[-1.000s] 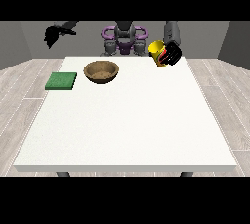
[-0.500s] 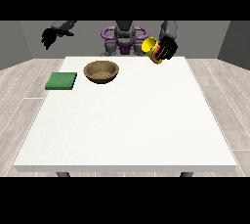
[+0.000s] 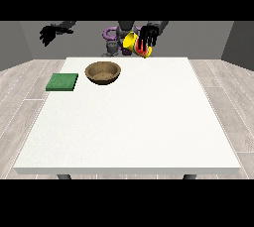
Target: Pick the cup and pour the ball into the bowl, then pick the bowl and place it on the pad
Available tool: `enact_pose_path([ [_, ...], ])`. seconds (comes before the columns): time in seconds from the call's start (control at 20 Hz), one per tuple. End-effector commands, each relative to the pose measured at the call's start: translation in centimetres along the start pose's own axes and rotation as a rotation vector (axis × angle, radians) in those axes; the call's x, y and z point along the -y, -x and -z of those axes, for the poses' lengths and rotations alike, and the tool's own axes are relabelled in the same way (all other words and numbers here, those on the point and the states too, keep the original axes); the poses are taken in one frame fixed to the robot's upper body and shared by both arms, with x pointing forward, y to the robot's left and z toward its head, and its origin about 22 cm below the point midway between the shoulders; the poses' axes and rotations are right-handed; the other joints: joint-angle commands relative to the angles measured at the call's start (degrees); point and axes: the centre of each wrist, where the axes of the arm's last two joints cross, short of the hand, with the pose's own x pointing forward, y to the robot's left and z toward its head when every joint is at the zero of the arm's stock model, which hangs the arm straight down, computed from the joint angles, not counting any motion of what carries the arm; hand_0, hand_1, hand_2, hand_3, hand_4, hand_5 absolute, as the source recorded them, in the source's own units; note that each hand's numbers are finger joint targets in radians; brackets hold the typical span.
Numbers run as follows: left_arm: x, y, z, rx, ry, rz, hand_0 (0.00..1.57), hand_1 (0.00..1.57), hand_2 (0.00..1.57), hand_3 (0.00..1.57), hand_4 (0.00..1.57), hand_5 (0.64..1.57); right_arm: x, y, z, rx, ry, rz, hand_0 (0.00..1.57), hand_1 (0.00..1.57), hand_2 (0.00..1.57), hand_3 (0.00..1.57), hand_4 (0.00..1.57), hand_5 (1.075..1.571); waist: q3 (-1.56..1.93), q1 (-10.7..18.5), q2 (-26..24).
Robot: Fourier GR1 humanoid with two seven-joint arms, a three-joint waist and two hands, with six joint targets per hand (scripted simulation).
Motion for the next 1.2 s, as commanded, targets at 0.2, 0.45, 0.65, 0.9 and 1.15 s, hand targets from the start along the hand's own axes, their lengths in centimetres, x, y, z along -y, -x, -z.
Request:
enact_pose_path([
  [0.2, 1.0, -7.7, -0.6, 0.268, 0.062, 0.408, 1.48, 1.48, 1.57, 1.57, 1.57, 1.098, 0.9, -0.1, 0.4, -0.002, -0.003, -0.015, 0.00, 0.00, 0.00, 0.00, 0.00, 1.571, -0.02, 0.1, 0.1],
  [0.45, 2.8, -10.4, -2.1, 0.389, 0.052, 0.722, 1.53, 1.53, 1.57, 1.57, 1.56, 1.164, -0.4, 0.6, 0.8, 0.002, -0.044, 0.010, 0.00, 0.00, 0.00, 0.00, 0.00, 1.570, -0.04, -1.9, 0.6],
  [0.65, 3.2, -12.7, -3.0, 0.480, 0.088, 0.878, 1.48, 1.48, 1.57, 1.57, 1.47, 1.234, 1.6, 1.7, -1.4, -0.049, -0.009, 0.026, 0.00, 0.00, 0.00, 0.00, 0.00, 1.571, -0.06, -0.3, -3.0],
  [0.9, 2.4, -12.8, -2.4, 0.532, 0.073, 0.956, 1.45, 1.45, 1.57, 1.57, 1.53, 1.131, 0.8, 1.9, -1.1, -0.022, -0.009, 0.006, 0.00, 0.00, 0.00, 0.00, 0.00, 1.571, -0.14, 0.3, -0.6],
  [1.15, 0.7, -12.3, -1.5, 0.512, 0.054, 0.797, 1.45, 1.45, 1.57, 1.57, 1.54, 1.136, 0.4, 1.3, 0.5, -0.110, 0.081, 0.040, 0.00, 0.00, 0.00, 0.00, 0.00, 1.567, -0.18, 5.0, -2.4],
])
